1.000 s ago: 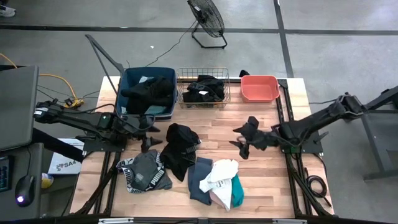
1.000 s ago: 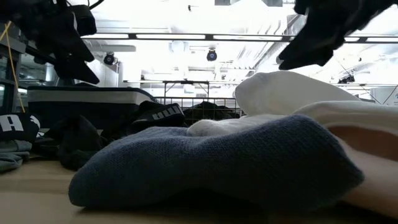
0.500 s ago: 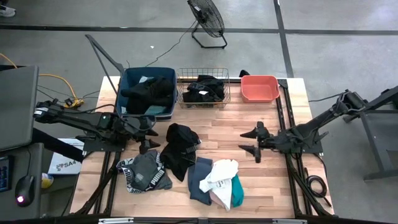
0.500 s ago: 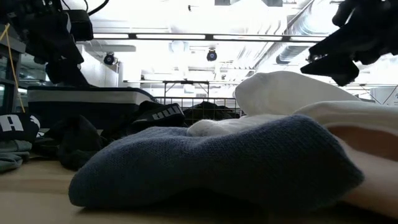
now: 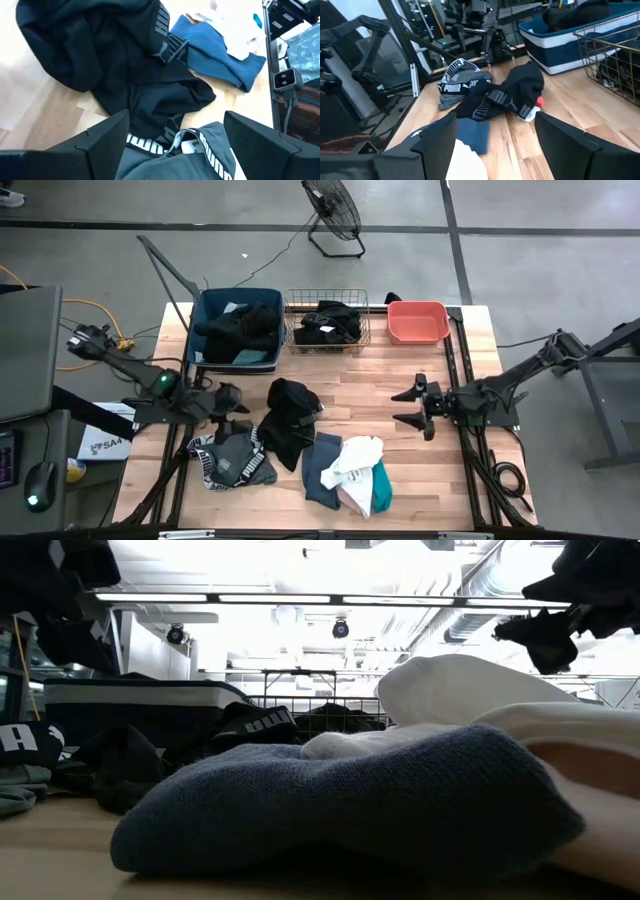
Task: Pick & Place Cloths
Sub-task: Put the gray underwear into the wire basket
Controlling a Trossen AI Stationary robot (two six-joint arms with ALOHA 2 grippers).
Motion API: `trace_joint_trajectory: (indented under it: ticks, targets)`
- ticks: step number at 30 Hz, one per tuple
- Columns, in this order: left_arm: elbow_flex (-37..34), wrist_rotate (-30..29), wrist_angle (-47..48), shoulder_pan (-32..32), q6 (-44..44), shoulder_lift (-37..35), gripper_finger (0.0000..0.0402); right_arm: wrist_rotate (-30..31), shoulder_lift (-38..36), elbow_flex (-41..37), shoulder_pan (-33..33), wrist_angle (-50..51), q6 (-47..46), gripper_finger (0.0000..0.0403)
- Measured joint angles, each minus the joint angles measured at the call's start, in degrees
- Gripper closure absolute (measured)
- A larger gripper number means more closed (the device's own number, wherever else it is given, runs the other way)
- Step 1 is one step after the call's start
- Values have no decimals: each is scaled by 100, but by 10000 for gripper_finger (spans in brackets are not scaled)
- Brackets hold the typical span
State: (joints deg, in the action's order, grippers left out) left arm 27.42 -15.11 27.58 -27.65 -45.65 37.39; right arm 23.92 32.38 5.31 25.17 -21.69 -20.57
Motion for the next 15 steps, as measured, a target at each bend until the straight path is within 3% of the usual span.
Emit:
trace_joint_trajectory:
  ticks: [8, 15]
  targets:
    - [7, -570, 132, -554, -263, 0, 85, -953, -540, -191, -948, 140, 179, 143]
    - [7, -329, 544, -546, -738, 176, 85, -1544, -708, -431, -1616, 174, 142, 143]
